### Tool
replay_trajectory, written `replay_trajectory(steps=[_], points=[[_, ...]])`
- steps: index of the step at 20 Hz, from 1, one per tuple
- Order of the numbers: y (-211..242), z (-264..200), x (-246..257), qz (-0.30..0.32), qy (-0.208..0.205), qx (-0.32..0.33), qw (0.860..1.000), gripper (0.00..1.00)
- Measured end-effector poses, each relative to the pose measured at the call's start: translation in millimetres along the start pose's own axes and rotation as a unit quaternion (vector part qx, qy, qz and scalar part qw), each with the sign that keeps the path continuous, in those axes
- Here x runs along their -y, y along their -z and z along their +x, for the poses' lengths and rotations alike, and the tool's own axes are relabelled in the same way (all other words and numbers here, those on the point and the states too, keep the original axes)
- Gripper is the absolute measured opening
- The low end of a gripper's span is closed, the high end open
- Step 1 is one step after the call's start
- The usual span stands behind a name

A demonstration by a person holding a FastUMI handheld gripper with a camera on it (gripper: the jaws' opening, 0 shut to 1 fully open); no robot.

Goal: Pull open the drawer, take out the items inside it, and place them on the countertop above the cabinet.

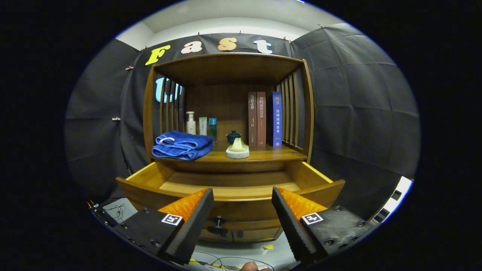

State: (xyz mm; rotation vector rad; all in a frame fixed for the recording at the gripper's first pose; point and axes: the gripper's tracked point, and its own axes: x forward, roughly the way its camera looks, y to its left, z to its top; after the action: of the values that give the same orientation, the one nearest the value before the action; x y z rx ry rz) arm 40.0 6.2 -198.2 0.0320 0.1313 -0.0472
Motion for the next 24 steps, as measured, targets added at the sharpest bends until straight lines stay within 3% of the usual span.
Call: replay_trajectory(steps=[5, 11, 24], points=[[48.0, 8.0, -15.6, -0.010, -0.020, -0.028, 0.999, 0.99], [63.6, 20.1, -36.0, -0.029, -0.030, -0.019, 0.999, 0.99], [90.0, 38.4, -41.0, -0.013, 0.002, -0.040, 0.999, 1.00]])
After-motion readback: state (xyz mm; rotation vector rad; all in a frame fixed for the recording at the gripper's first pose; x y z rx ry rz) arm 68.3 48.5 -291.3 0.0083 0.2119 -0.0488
